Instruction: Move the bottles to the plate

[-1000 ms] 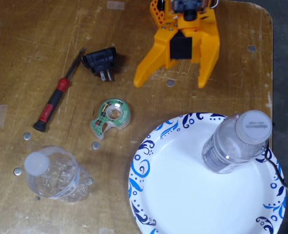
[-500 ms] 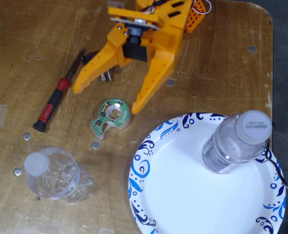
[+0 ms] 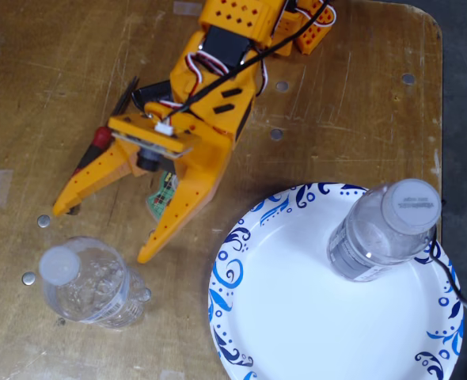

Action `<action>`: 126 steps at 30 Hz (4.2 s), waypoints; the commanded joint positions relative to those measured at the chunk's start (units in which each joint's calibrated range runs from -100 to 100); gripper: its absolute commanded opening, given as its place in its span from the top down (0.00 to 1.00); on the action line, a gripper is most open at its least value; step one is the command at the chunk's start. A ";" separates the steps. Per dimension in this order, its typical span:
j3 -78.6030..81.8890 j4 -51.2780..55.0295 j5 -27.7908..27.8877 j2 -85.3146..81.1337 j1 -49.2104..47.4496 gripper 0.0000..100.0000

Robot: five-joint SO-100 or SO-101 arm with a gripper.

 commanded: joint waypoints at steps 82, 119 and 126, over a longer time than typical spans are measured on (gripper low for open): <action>-33.66 6.53 -0.41 13.98 1.18 0.92; -6.09 14.01 -0.25 -4.23 -21.14 0.91; -2.67 11.58 -0.15 -4.15 -18.66 0.91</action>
